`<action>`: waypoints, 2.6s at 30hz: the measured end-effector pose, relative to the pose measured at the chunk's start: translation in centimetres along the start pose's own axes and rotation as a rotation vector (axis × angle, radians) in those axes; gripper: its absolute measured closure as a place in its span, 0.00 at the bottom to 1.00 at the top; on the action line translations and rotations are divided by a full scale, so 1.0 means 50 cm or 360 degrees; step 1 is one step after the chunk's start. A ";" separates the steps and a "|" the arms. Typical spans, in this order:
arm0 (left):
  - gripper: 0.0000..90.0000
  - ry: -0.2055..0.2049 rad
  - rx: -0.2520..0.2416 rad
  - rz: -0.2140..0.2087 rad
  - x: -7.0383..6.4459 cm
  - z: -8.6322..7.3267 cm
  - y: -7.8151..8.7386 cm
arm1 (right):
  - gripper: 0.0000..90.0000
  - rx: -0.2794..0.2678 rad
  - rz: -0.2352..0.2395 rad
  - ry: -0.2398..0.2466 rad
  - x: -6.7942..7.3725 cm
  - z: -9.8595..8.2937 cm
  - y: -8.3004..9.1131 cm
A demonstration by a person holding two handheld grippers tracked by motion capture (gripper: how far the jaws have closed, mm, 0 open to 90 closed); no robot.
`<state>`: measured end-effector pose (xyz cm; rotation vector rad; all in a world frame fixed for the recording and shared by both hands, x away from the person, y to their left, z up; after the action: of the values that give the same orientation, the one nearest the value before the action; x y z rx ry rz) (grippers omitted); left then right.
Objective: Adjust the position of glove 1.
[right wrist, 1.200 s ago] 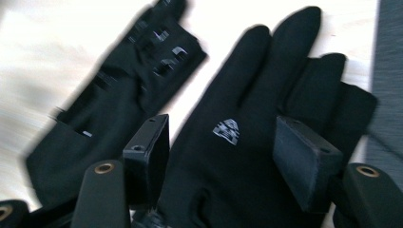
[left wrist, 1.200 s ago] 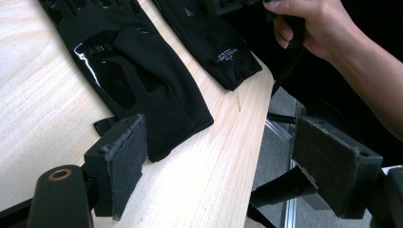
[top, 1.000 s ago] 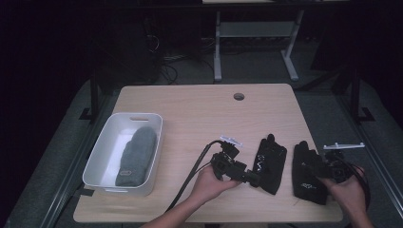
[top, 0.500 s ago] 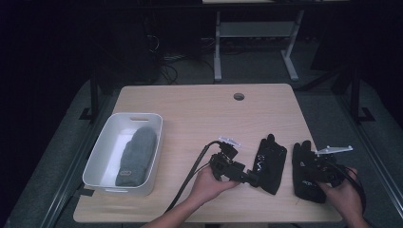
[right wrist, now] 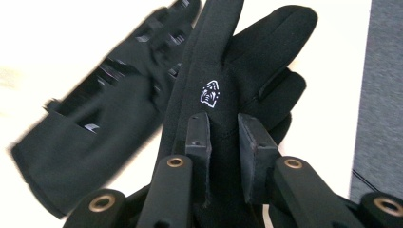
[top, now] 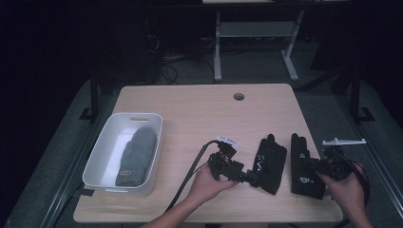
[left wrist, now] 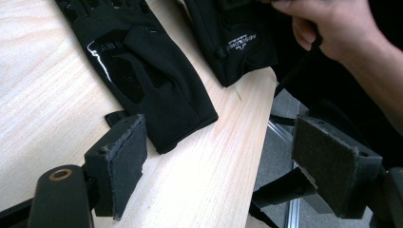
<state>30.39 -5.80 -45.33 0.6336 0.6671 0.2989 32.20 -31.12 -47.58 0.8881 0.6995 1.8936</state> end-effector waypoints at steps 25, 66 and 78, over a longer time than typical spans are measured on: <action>0.22 0.0027 -0.0022 0.0041 0.024 -0.014 0.031 | 0.84 -0.0133 0.0245 -0.0109 0.132 0.090 -0.070; 0.35 0.0148 0.0063 0.0219 0.045 -0.023 -0.133 | 0.60 -0.0102 0.0124 -0.0283 0.038 0.079 -0.144; 0.35 0.0151 0.0058 0.0239 0.052 -0.024 -0.126 | 0.97 -0.0088 0.0165 -0.0348 0.040 0.087 -0.158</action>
<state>31.96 -8.97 -51.29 0.7095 0.7187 0.4596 38.91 -25.44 -50.44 1.0944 0.4748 1.8608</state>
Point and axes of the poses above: each handheld gripper's, and its own axes: y roughly backward along the jaws, z roughly out of its top, x roughly to its left, the point moved 8 cm from there along -y, roughly forward along the jaws, and after that the axes turned 7 degrees about z, right-handed, at the moved point
